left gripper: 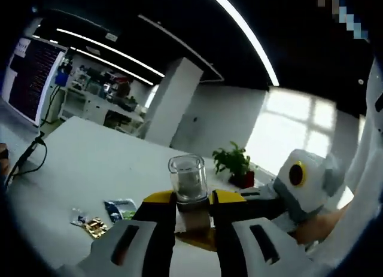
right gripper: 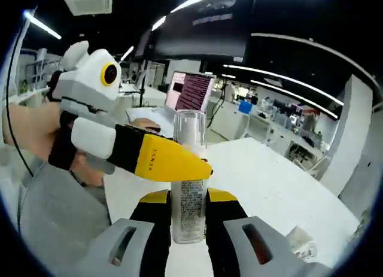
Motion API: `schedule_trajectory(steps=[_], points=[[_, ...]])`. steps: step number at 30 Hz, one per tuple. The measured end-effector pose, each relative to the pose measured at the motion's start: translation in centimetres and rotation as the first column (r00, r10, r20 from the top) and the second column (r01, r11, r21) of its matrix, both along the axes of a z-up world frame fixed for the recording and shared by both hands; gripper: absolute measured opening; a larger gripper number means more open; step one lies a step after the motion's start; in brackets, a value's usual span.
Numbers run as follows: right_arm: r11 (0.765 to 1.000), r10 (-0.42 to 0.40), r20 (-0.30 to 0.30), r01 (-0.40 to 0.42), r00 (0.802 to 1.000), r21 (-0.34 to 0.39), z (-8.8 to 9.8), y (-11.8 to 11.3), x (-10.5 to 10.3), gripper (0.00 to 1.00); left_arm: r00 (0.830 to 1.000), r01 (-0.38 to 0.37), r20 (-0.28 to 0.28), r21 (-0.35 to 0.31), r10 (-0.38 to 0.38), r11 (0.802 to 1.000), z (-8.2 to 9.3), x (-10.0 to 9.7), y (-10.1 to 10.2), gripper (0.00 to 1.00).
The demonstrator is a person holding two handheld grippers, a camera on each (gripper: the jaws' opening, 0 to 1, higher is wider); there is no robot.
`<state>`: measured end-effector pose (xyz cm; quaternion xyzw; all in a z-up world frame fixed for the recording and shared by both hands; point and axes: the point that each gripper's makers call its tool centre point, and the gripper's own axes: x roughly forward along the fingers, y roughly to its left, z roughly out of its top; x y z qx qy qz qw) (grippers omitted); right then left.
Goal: Arrange the skincare products in the storage area until every visible bottle or jar stands upright without overlapping.
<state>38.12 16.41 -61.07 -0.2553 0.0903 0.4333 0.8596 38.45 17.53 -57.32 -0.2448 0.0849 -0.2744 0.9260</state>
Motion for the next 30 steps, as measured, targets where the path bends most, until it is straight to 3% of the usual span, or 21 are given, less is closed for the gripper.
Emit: schedule_trajectory(steps=[5,9,10,11,13,15,16,18,19,20,21,23,24,25,27,28,29,30], points=[[0.999,-0.03,0.035,0.031,0.999,-0.027,0.0,0.0,0.2,0.21,0.999,-0.05,0.004,0.011,0.05,0.999,0.0,0.2,0.1,0.16],[0.999,-0.032,0.039,0.033,0.999,-0.02,0.4,-0.4,0.3,0.22,0.998,-0.039,0.056,0.037,0.036,0.999,0.5,0.0,-0.3,0.15],[1.0,-0.021,0.049,0.021,0.999,-0.013,0.6,-0.4,0.2,0.22,0.997,-0.002,0.073,0.012,0.001,1.0,0.8,-0.1,-0.3,0.15],[0.999,0.039,0.078,-0.041,0.996,0.016,1.3,0.1,-0.3,0.22,0.996,0.019,0.082,-0.019,-0.018,1.0,1.2,-0.2,-0.3,0.15],[0.99,0.124,0.056,-0.127,0.991,0.062,2.0,0.4,-1.4,0.22,0.984,0.134,0.119,-0.01,-0.131,0.991,1.8,-1.1,-0.2,0.14],[0.975,0.187,0.014,-0.188,0.982,0.119,2.7,0.9,-2.3,0.23,0.958,0.231,0.169,0.016,-0.231,0.973,2.7,-2.2,0.1,0.14],[0.964,0.225,-0.015,-0.221,0.974,0.146,3.0,1.1,-3.0,0.24,0.932,0.298,0.205,0.036,-0.298,0.954,3.3,-3.1,-0.1,0.14],[0.945,0.299,-0.042,-0.29,0.953,0.15,3.1,1.6,-4.0,0.25,0.898,0.354,0.24,0.109,-0.37,0.929,3.7,-4.0,-0.2,0.14],[0.933,0.338,-0.067,-0.325,0.939,0.153,3.0,1.8,-4.6,0.26,0.864,0.41,0.25,0.149,-0.436,0.9,4.0,-4.9,-0.6,0.14],[0.918,0.381,-0.095,-0.364,0.92,0.157,2.8,2.0,-5.2,0.27,0.854,0.427,0.249,0.168,-0.457,0.889,4.1,-5.2,-0.6,0.14],[0.917,0.389,-0.109,-0.372,0.915,0.144,2.7,2.0,-5.3,0.27,0.824,0.478,0.238,0.196,-0.514,0.856,4.0,-5.9,-0.9,0.14],[0.893,0.441,-0.157,-0.412,0.884,0.183,3.0,2.2,-6.3,0.26,0.798,0.515,0.248,0.195,-0.55,0.835,4.5,-6.4,-1.2,0.14],[0.887,0.452,-0.169,-0.42,0.876,0.194,3.1,2.2,-6.4,0.26,0.779,0.54,0.248,0.201,-0.576,0.817,4.5,-6.7,-1.3,0.14],[0.864,0.494,-0.185,-0.456,0.849,0.215,3.2,2.3,-7.1,0.26,0.759,0.563,0.253,0.205,-0.6,0.8,4.7,-7.0,-1.4,0.14],[0.849,0.519,-0.23,-0.466,0.823,0.25,3.2,2.3,-7.6,0.25,0.72,0.605,0.261,0.219,-0.643,0.766,4.8,-7.6,-1.8,0.14],[0.834,0.54,-0.251,-0.471,0.803,0.287,3.3,2.4,-8.0,0.25,0.715,0.609,0.263,0.22,-0.648,0.762,4.9,-7.7,-1.8,0.14],[0.826,0.553,-0.282,-0.473,0.784,0.307,3.3,2.4,-8.3,0.24,0.695,0.639,0.254,0.209,-0.672,0.74,4.9,-8.0,-2.1,0.14],[0.825,0.556,-0.305,-0.47,0.773,0.313,3.0,2.1,-8.3,0.23,0.686,0.64,0.255,0.232,-0.681,0.732,4.8,-8.0,-2.3,0.14]])
